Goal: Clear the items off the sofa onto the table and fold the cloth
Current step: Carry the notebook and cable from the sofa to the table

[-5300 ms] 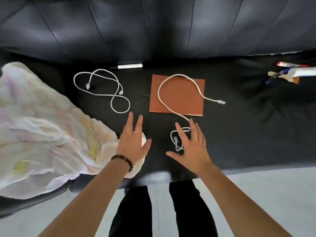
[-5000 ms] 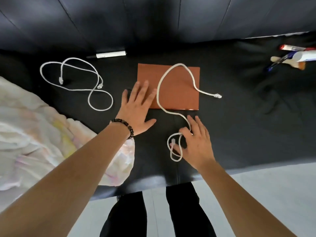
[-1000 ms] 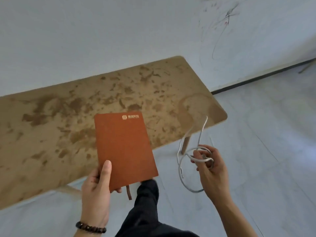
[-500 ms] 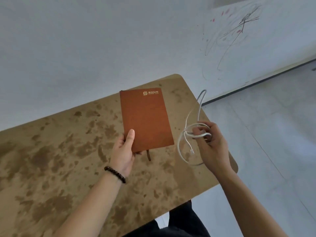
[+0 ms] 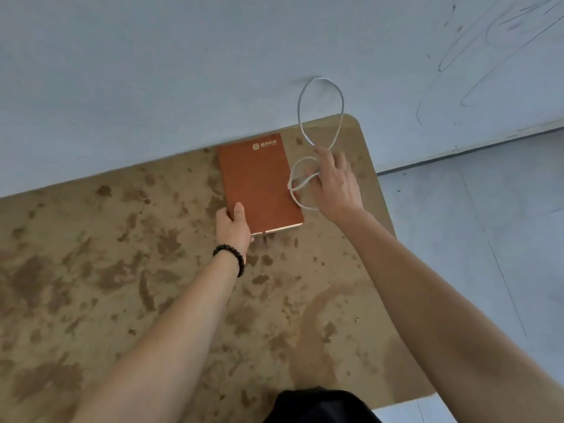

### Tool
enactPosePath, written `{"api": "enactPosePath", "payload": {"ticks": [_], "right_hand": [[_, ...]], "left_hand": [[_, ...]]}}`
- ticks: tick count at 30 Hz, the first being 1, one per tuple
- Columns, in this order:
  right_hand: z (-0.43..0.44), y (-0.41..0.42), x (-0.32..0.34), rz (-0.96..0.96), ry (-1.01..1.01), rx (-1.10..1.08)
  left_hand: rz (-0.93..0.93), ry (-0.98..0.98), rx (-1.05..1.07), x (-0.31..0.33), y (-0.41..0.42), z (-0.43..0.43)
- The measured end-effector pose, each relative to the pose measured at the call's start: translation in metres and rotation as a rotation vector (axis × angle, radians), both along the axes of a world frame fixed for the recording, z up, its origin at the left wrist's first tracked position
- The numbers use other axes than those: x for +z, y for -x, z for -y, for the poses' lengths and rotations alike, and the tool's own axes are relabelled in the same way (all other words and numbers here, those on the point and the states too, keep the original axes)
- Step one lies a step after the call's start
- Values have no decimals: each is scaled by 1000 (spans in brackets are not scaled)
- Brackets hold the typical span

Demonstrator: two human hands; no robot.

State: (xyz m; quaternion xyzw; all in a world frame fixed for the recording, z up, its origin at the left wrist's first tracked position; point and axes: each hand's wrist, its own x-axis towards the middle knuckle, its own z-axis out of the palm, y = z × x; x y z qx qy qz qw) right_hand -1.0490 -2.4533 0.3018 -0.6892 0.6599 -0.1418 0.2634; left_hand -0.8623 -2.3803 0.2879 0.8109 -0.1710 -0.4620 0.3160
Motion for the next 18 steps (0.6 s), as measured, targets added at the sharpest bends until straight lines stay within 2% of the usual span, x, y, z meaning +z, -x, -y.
{"api": "enactPosePath", "payload": {"ticks": [2, 6, 9, 12, 18], "right_hand": [[2, -4, -26, -92, -107, 1], [-3, -12, -42, -206, -135, 57], [0, -12, -31, -174, -185, 61], [2, -9, -6, -59, -219, 36], [-30, -15, 72, 44, -59, 66]], "left_hand": [[144, -10, -141, -11, -4, -6], [303, -4, -271, -25, -12, -11], [402, -63, -337, -24, -11, -13], [441, -78, -441, -9, -16, -16], [459, 281, -515, 78, -45, -49]]}}
